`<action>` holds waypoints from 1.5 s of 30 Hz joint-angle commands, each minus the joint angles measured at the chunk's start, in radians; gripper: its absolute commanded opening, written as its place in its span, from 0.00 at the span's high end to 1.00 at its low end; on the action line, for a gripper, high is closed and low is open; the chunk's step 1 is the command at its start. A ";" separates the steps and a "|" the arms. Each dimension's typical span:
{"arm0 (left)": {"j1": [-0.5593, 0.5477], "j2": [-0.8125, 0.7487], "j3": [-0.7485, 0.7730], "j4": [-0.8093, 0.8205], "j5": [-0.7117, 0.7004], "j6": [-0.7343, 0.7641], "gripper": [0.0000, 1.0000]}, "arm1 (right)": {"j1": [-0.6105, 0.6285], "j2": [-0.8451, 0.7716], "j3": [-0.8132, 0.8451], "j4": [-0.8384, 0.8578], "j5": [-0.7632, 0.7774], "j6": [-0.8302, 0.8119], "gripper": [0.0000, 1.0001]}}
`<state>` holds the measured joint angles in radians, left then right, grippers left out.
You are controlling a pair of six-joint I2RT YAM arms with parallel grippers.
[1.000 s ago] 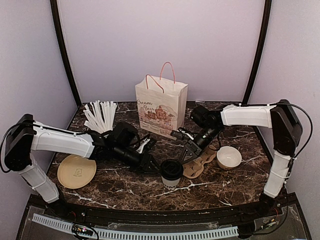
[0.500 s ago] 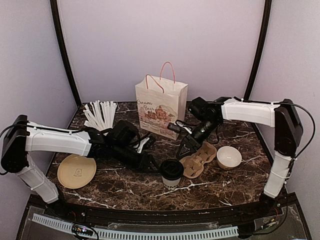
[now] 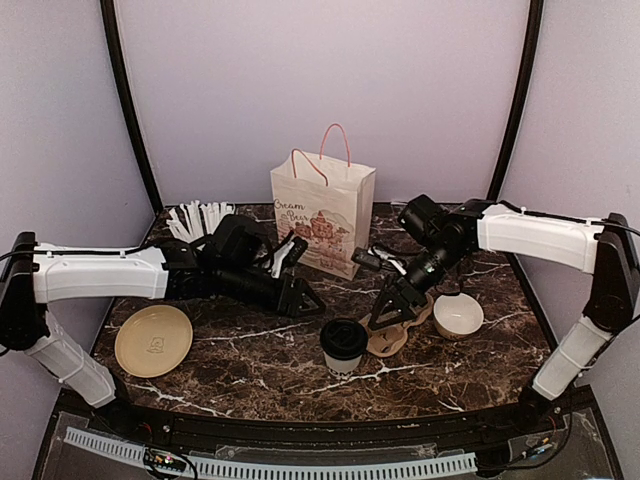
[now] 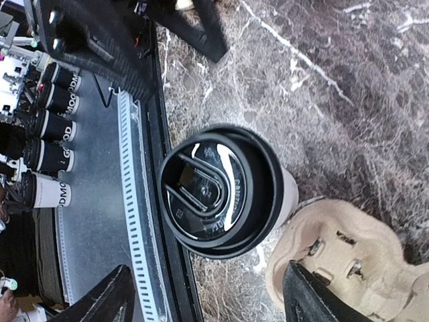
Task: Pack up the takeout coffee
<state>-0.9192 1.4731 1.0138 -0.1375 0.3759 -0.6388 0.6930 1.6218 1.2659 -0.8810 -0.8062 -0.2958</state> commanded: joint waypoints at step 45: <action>0.033 0.187 -0.169 0.144 0.031 -0.079 0.75 | 0.134 0.168 -0.059 0.205 0.703 0.141 0.19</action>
<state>-0.8799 1.6539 0.9062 0.1703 0.4473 -0.7219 0.8307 1.6897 1.2266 -0.7845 -0.4843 -0.1745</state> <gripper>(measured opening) 0.256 0.811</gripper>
